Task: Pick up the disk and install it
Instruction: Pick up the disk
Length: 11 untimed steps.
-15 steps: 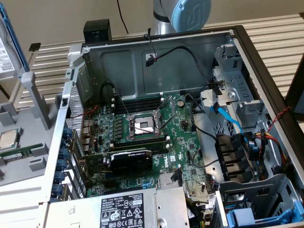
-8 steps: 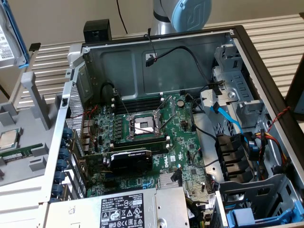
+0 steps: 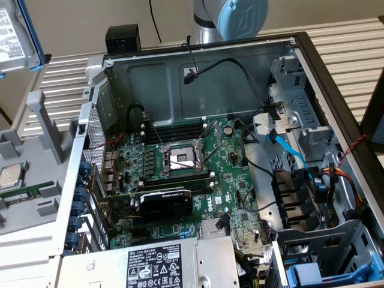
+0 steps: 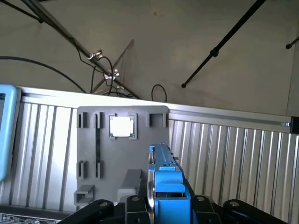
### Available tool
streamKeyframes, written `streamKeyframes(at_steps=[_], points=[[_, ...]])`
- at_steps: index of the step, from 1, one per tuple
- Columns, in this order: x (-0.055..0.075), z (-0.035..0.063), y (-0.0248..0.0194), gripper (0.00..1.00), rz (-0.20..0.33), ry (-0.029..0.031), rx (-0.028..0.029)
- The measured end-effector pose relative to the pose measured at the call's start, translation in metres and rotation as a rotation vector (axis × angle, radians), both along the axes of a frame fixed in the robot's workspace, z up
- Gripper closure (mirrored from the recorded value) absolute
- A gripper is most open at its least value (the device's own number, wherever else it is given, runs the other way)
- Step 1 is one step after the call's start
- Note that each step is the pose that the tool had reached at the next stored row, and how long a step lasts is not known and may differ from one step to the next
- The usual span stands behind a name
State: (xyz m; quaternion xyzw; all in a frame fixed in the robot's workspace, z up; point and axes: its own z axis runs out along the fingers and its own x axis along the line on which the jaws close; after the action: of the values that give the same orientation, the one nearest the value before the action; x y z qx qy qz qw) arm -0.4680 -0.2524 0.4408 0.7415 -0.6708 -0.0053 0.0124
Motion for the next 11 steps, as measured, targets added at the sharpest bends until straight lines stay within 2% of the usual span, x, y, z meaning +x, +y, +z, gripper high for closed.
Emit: streamKeyframes(at_steps=[6,11], points=[[0.018,0.0174,-0.0023,0.63,0.000,-0.0001,0.0113],[0.031,0.0311,-0.0056,0.63,0.000,-0.0002,0.0174]])
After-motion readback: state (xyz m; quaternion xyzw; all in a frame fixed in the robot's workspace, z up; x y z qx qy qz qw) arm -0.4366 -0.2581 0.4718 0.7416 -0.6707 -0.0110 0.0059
